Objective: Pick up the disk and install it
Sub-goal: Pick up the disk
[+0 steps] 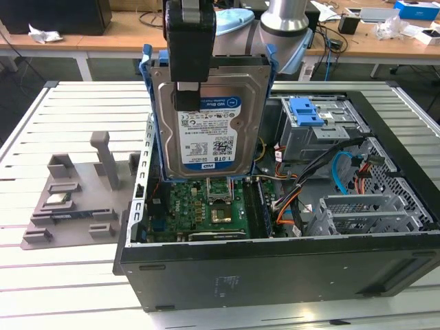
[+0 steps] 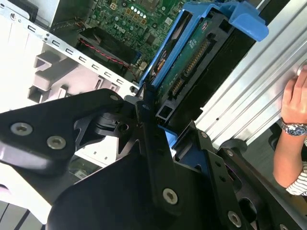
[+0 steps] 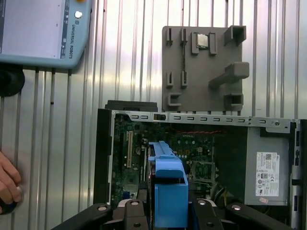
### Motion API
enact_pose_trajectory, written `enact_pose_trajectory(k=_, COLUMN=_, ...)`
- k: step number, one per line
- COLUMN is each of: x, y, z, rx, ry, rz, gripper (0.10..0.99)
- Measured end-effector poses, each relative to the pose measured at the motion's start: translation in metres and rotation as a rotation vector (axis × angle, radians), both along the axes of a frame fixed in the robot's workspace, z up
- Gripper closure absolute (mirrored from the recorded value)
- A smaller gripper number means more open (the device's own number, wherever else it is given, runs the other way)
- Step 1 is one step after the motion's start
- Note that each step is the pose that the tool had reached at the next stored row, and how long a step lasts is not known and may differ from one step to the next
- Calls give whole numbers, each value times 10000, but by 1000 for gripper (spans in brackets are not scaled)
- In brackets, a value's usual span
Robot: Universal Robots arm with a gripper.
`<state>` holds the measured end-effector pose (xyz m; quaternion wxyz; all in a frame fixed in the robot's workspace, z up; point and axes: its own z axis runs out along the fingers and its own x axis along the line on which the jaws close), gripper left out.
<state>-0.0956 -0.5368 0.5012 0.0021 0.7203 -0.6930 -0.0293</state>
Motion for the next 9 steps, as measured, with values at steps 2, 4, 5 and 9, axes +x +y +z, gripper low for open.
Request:
enact_pose_trajectory(k=2, x=15, y=0, z=-1, rx=-1, ry=0, rz=1, gripper=718)
enact_pose_trajectory(k=4, x=36, y=0, z=-4, rx=-2, ry=-1, rz=0, gripper=718)
enact_pose_trajectory(k=5, x=46, y=0, z=-5, rx=-2, ry=0, rz=-1, gripper=718)
enact_pose_trajectory(k=9, x=80, y=0, z=-8, rx=-3, ry=0, rz=1, gripper=718)
